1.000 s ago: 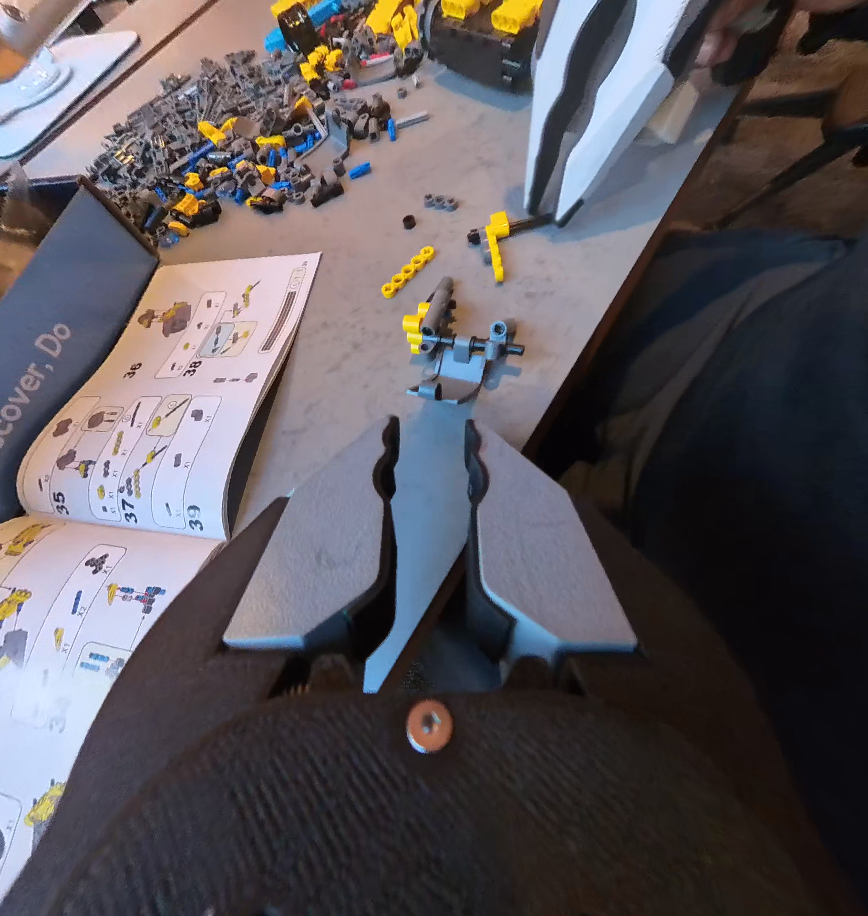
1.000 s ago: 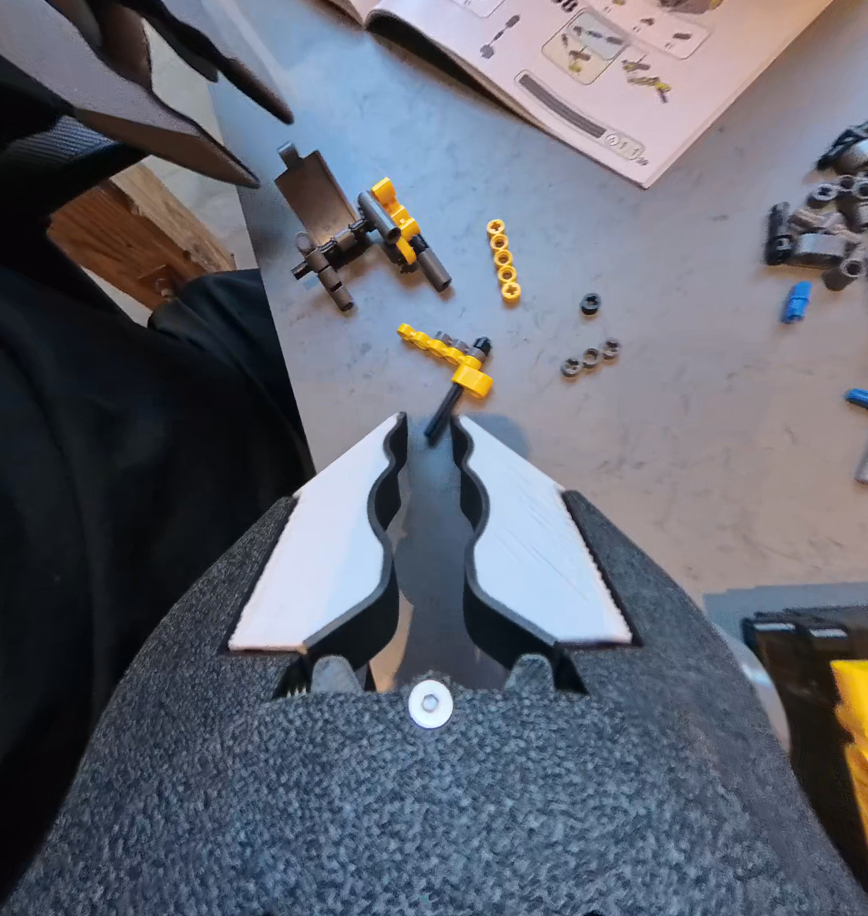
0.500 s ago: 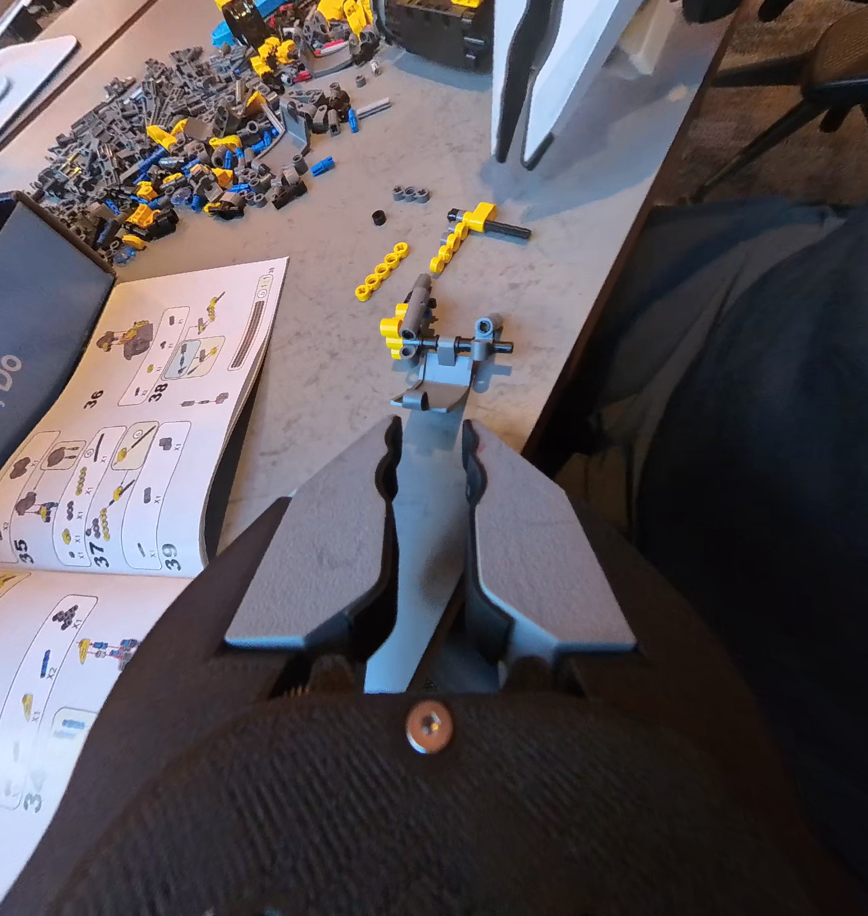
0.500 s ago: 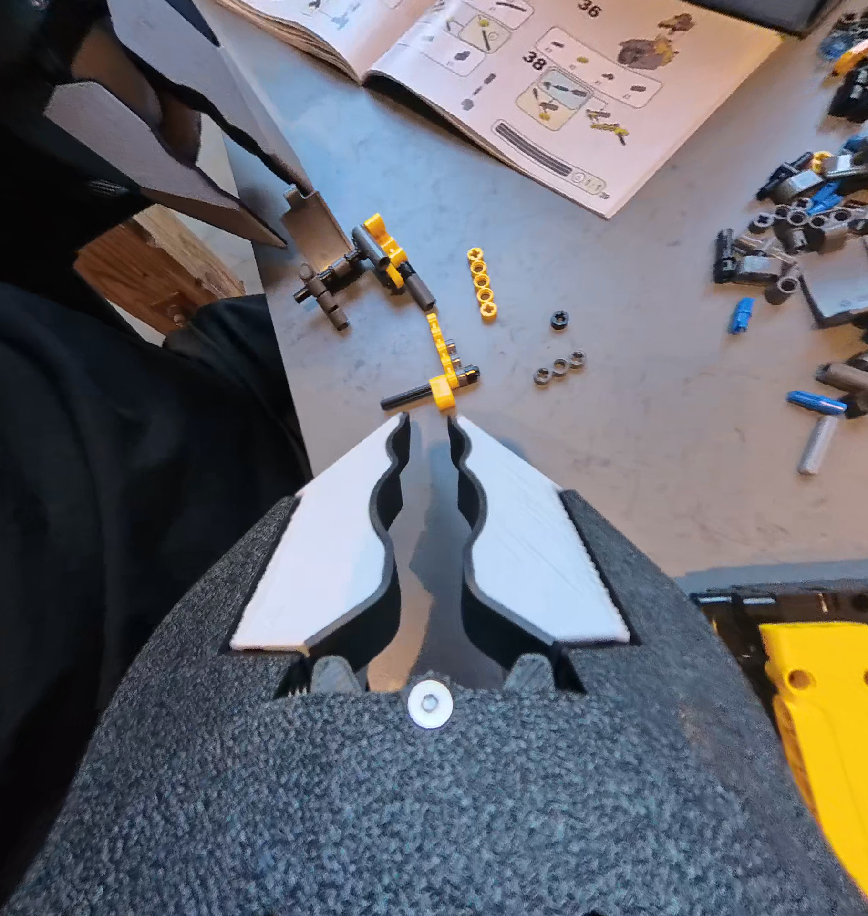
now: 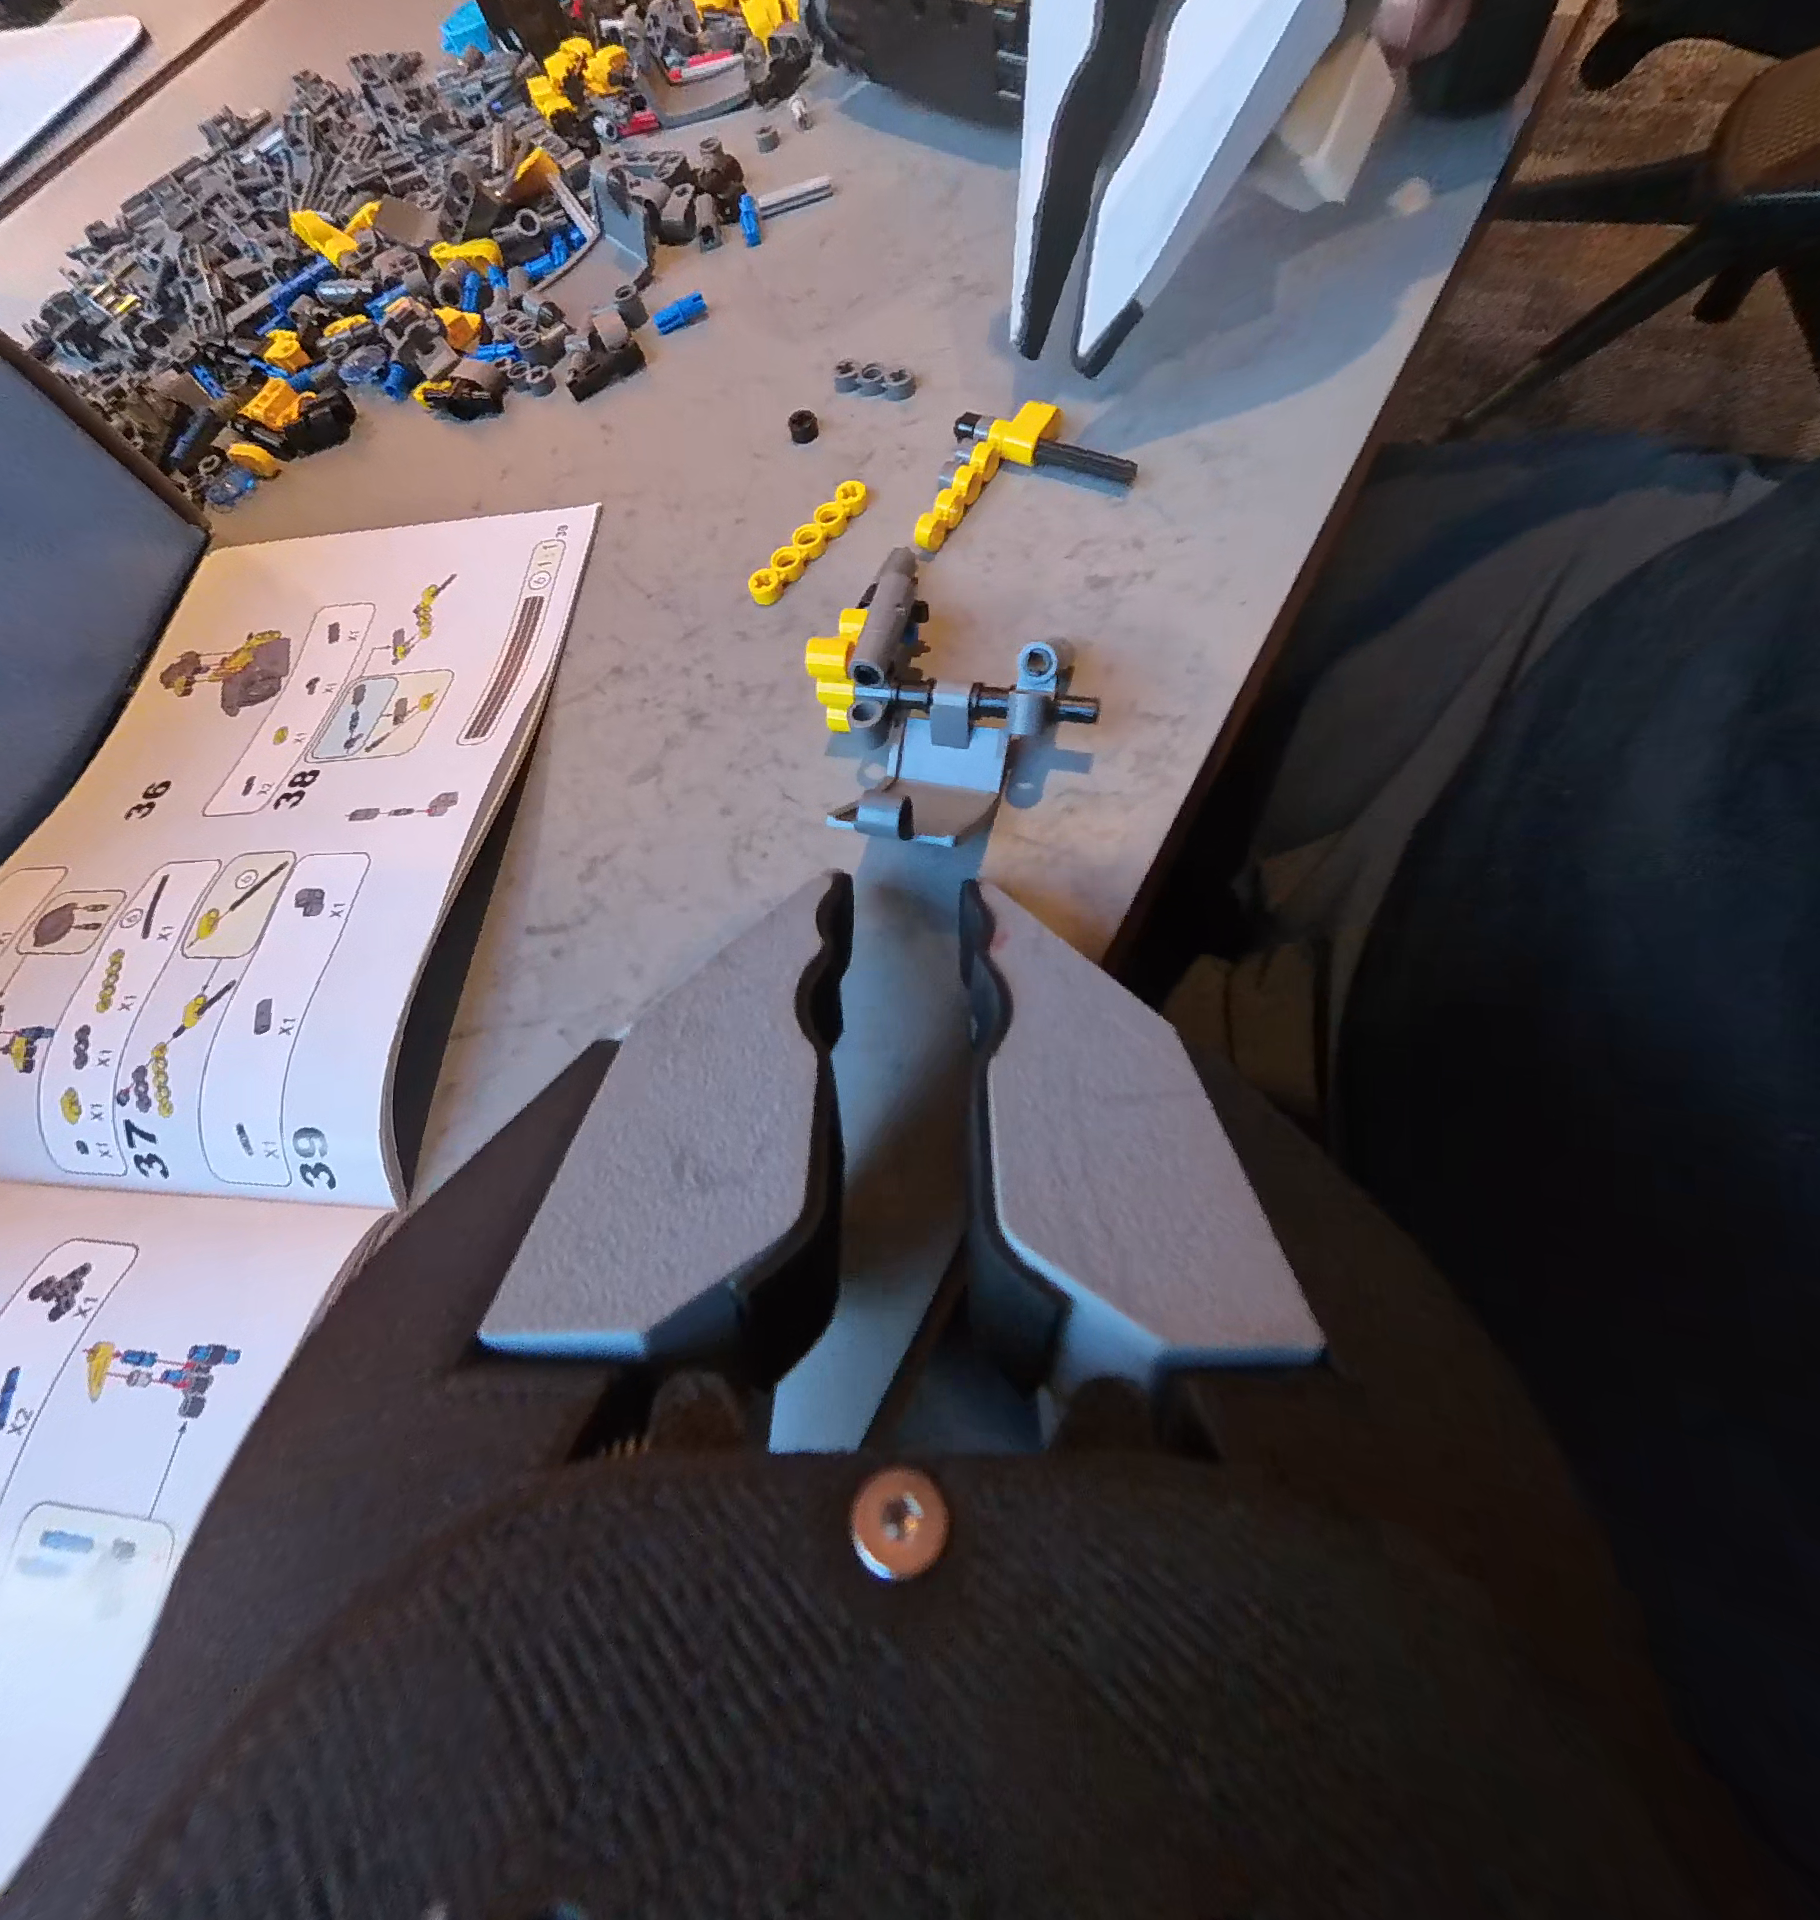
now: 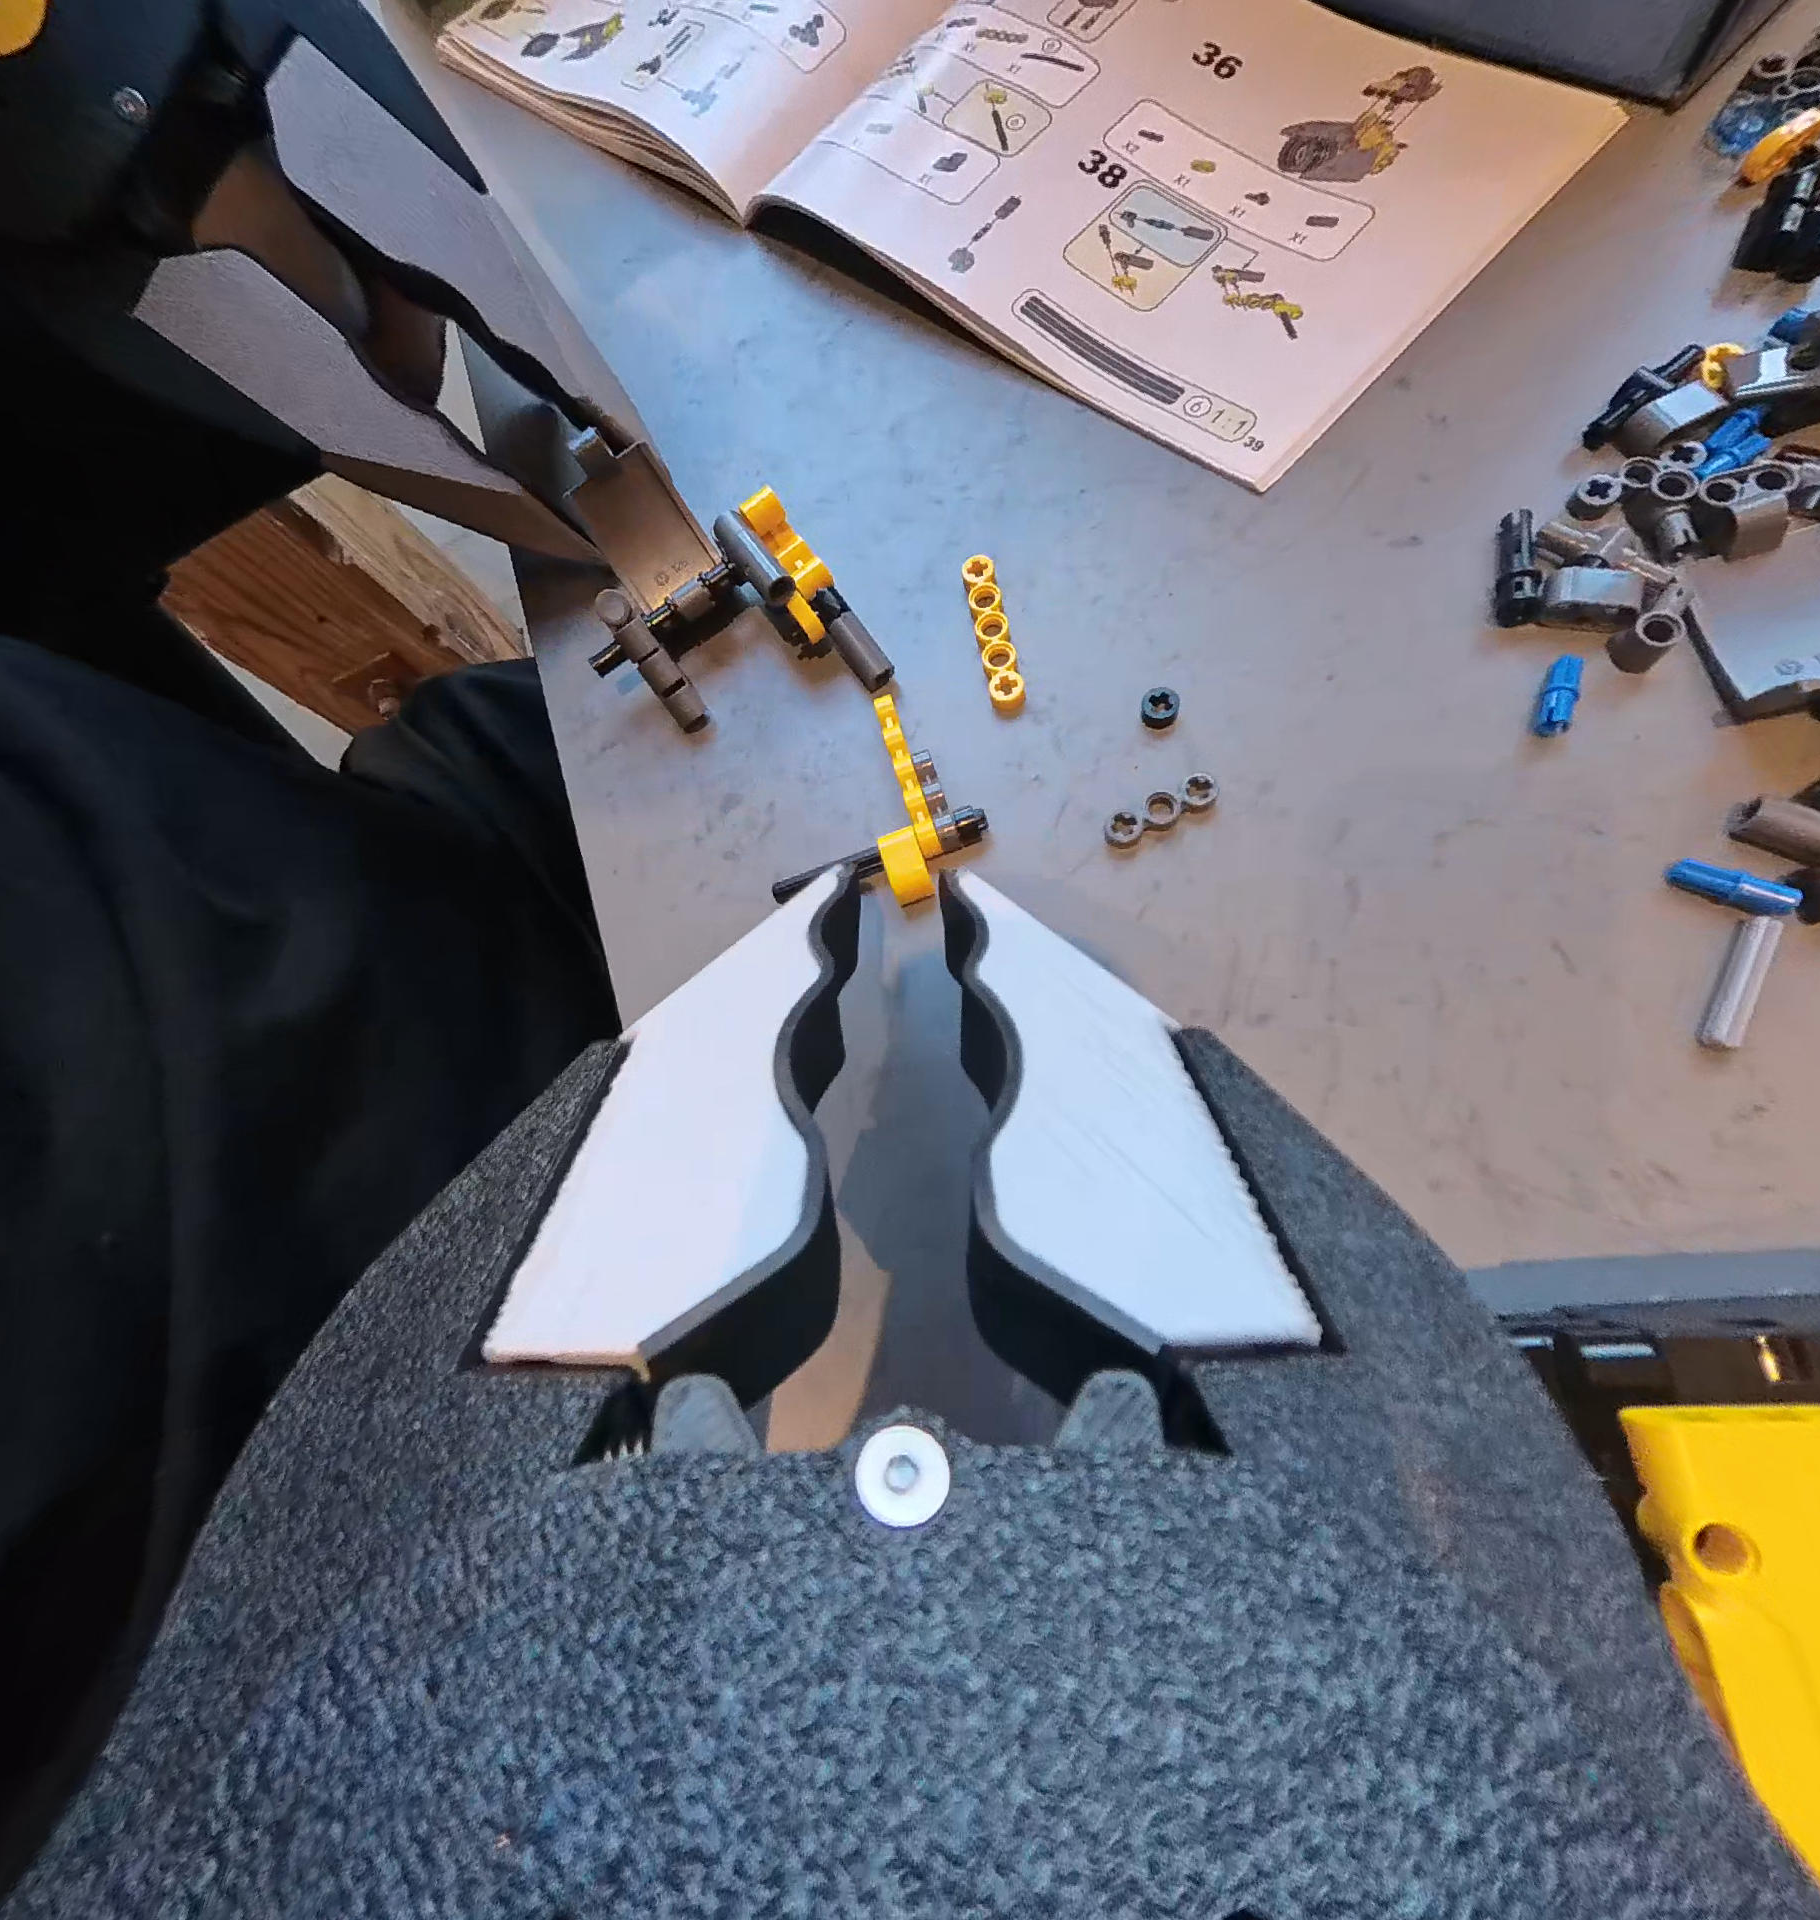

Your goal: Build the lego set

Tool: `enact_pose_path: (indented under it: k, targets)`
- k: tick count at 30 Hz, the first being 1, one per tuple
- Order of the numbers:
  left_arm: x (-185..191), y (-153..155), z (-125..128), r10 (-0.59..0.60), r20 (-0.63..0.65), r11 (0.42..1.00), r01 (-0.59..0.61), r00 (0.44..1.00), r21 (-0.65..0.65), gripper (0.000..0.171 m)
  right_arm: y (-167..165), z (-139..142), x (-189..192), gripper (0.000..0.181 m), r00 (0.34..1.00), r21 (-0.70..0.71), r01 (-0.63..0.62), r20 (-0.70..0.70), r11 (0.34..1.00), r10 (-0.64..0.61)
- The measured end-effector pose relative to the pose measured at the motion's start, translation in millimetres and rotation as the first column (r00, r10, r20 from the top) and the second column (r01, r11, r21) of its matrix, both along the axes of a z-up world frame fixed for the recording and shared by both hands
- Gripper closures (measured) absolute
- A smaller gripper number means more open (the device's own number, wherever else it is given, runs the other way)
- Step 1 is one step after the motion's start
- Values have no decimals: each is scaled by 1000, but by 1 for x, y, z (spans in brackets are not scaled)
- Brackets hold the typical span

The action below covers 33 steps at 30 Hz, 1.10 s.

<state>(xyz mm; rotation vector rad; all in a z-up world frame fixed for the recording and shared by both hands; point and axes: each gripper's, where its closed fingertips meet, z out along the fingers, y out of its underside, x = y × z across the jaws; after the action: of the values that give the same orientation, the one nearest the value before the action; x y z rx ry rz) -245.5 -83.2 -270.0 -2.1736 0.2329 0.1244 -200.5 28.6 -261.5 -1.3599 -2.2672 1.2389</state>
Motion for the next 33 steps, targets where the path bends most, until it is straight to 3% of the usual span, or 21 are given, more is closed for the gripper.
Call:
enact_pose_path:
  k: [10,19,28,33]
  targets:
    - [6,1,0,-8,4,1000,9,1000,-3,154,-10,4,-7,166,999,4,-21,-30,1000,21]
    - [5,-1,3,-1,-2,1000,1,1000,-3,153,-19,-7,-23,166,996,193,-73,-32,979,80]
    - [-18,-4,41,35,36,998,-37,999,44,150,-21,-6,-27,166,994,201,-97,-32,975,105]
    - [-12,26,49,-45,130,996,54,990,-65,152,-25,-5,-32,165,988,208,-139,-32,968,149]
